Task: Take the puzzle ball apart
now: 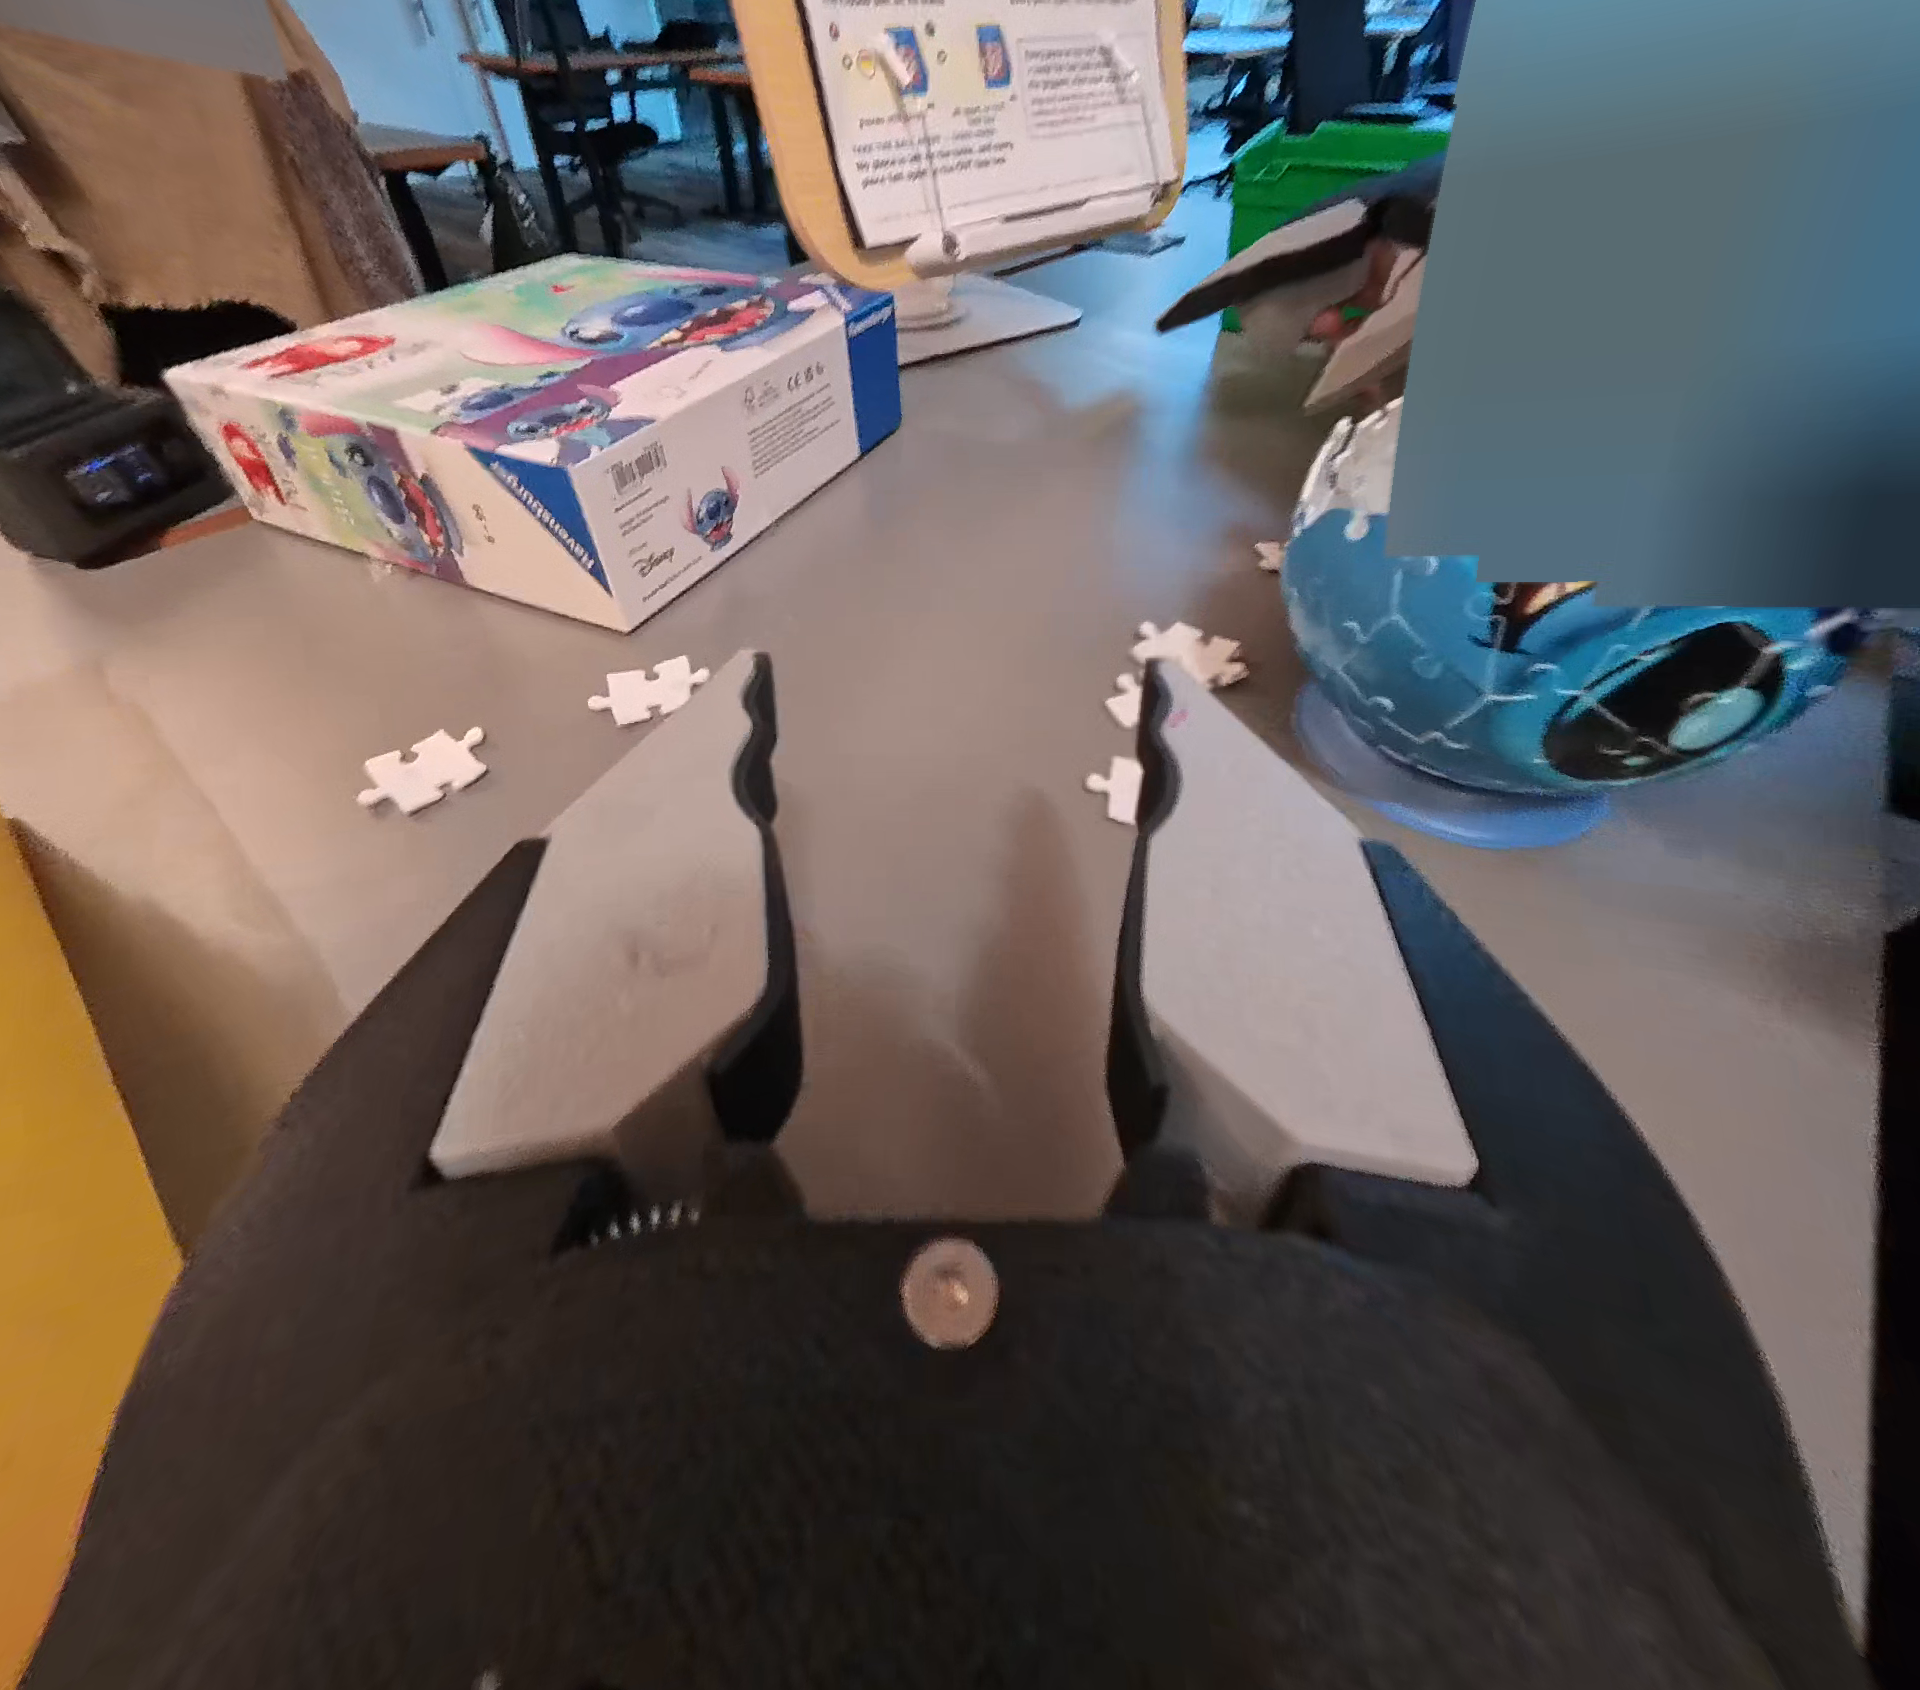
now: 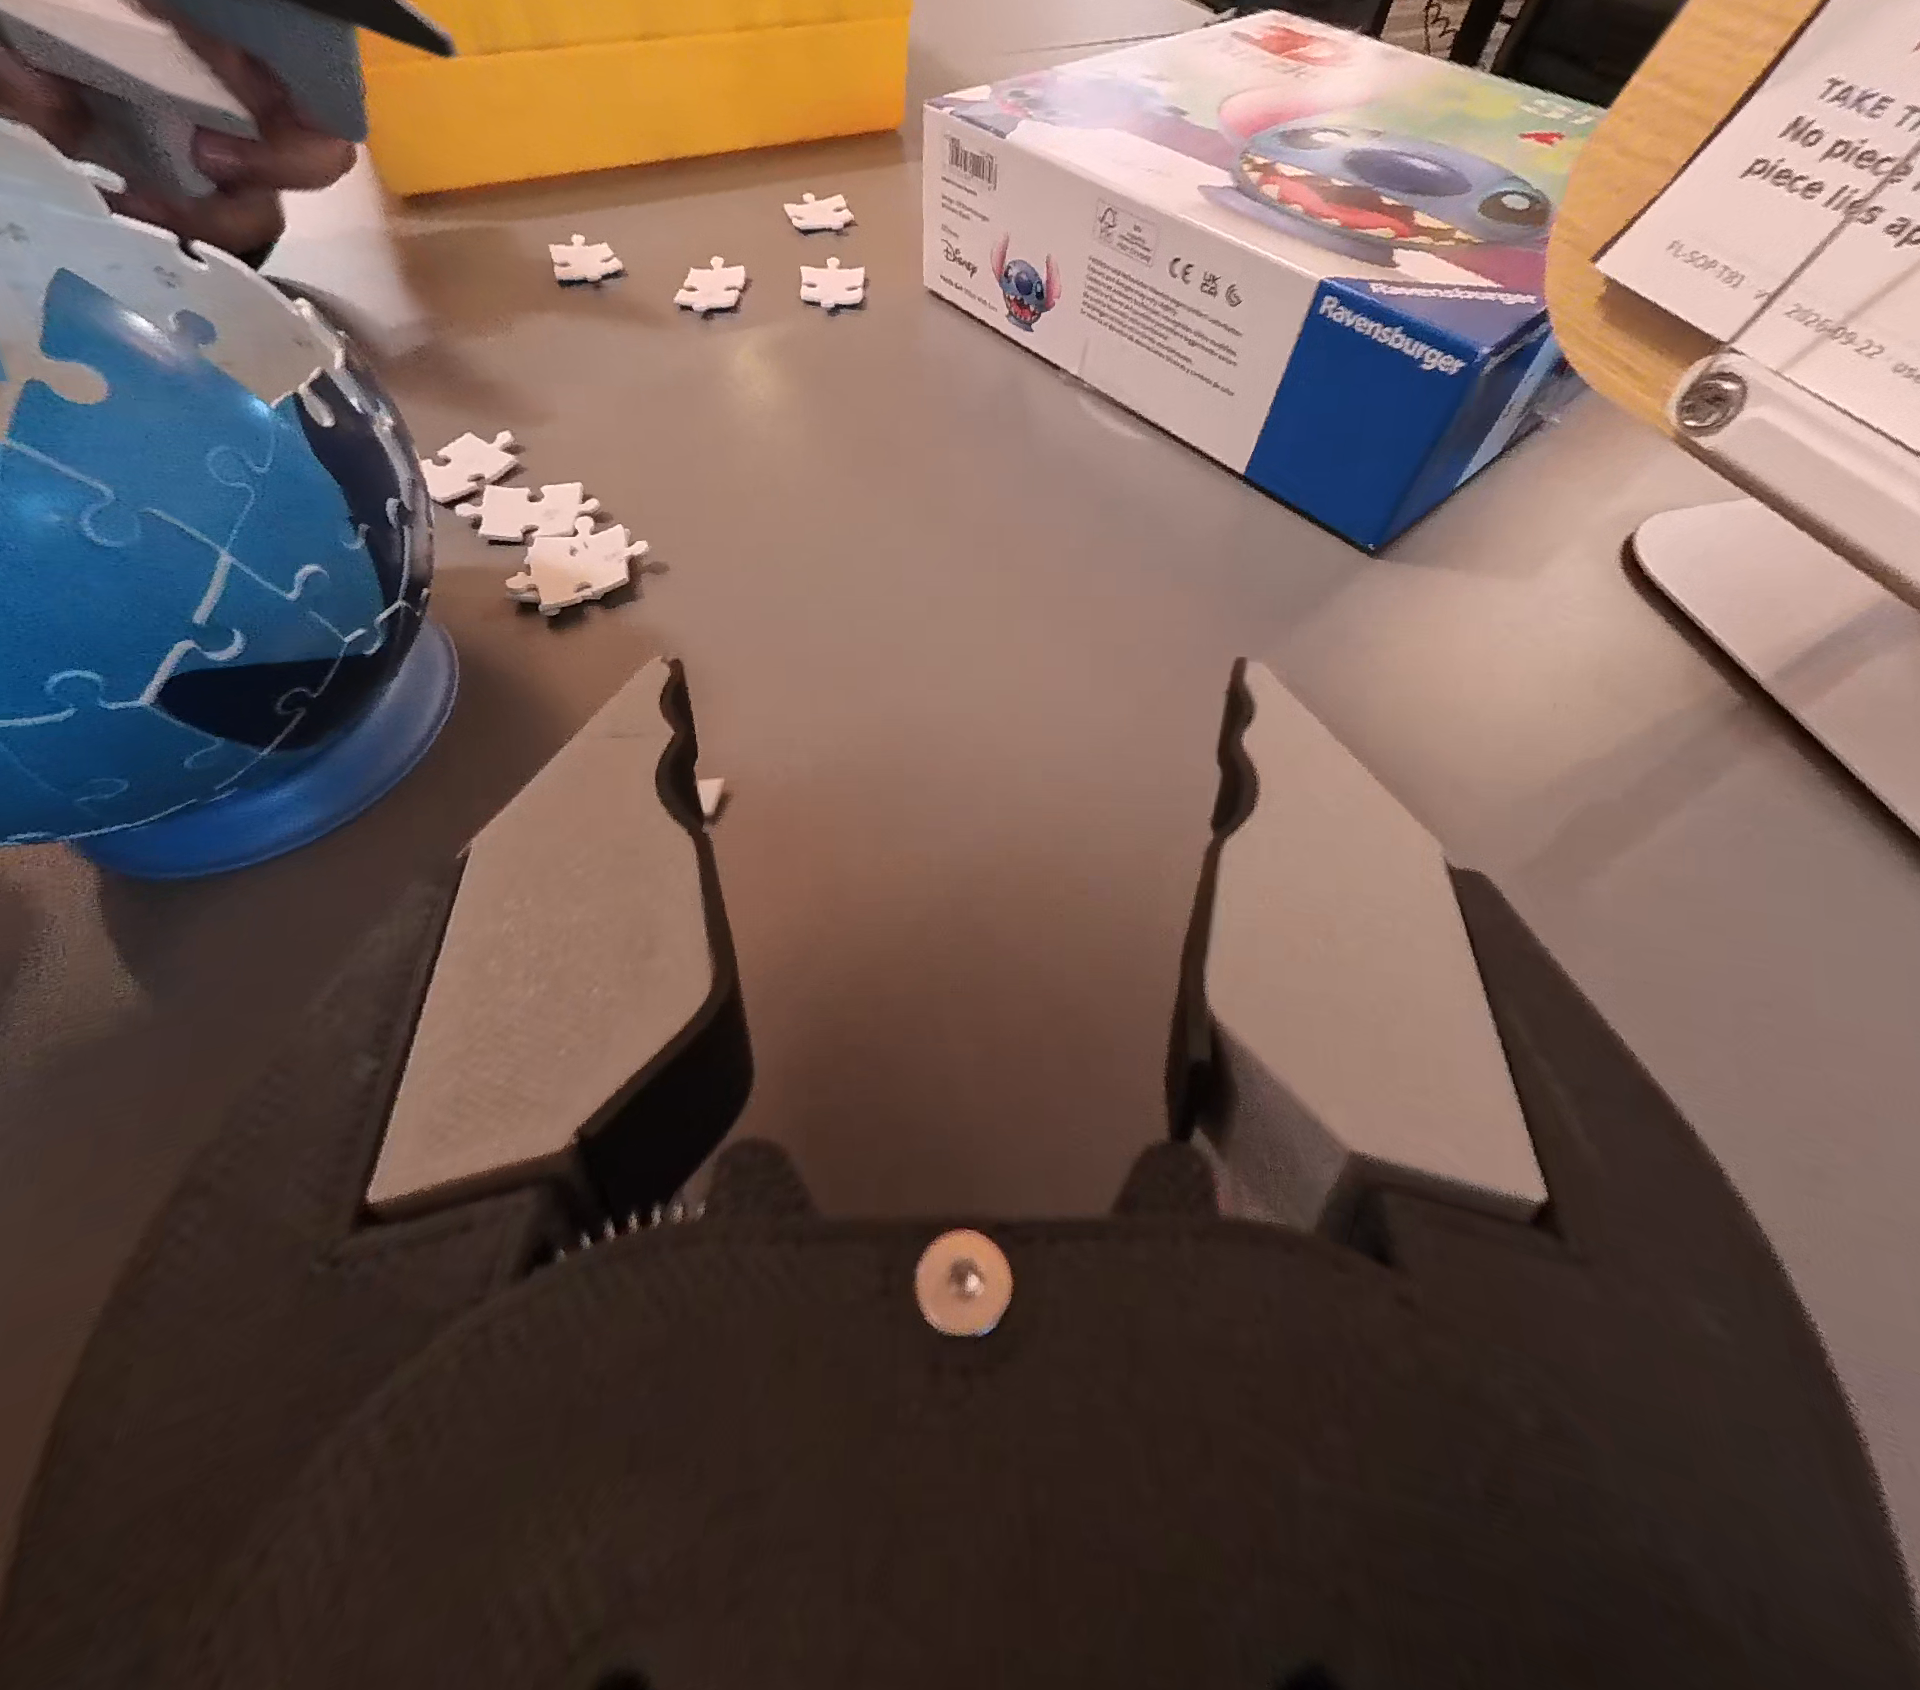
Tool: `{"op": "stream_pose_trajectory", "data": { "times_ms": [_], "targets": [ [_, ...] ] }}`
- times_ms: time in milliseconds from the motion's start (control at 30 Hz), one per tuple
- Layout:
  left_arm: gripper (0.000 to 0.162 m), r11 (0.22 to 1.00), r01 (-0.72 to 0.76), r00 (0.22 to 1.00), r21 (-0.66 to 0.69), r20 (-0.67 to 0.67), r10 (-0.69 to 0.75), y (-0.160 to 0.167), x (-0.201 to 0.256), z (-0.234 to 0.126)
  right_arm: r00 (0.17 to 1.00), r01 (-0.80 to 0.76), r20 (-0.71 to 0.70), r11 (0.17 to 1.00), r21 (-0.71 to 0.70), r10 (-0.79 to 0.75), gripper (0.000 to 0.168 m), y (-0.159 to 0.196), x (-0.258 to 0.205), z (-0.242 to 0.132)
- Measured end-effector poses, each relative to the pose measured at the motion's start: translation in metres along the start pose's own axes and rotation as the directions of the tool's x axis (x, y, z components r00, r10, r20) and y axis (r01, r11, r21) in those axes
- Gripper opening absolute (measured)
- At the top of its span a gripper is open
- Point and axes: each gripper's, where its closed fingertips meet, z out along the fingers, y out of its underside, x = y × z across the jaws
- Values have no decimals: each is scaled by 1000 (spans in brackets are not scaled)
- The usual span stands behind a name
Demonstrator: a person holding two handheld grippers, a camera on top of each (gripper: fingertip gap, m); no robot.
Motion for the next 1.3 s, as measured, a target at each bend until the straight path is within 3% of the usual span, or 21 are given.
{"op": "stream_pose_trajectory", "data": {
  "times_ms": [133,267,433,533,667,767,833,933,1300],
  "targets": [
    [68,990,10,998,-138,58,-2,9,-11,17,999,-9,40,998,-54,12,104,8,-7,3],
    [61,980,14,985,-198,169,20,-14,-46,37,998,-2,64,996,-88,7,103,12,-11,6],
    [61,981,53,992,-186,126,-29,-38,-69,69,995,-17,93,996,-84,25,95,11,-13,6],
    [55,986,29,995,-167,94,-14,-25,-77,85,981,-50,183,994,-96,67,85,12,-20,5],
    [55,971,-34,990,-237,-140,1,6,-41,91,951,-46,297,991,-129,83,84,15,-34,5],
    [68,958,-90,944,-272,-329,-5,13,-2,82,952,21,306,993,-120,17,84,17,-40,4],
    [69,948,-186,911,-257,-407,69,18,17,75,952,56,305,990,-129,-14,84,19,-43,5],
    [62,935,-284,895,-212,-407,180,23,27,76,955,63,297,989,-132,-21,85,20,-43,5],
    [58,907,-276,898,-318,-422,125,47,38,85,973,23,233,994,-108,2,83,17,-28,2]
  ]
}}
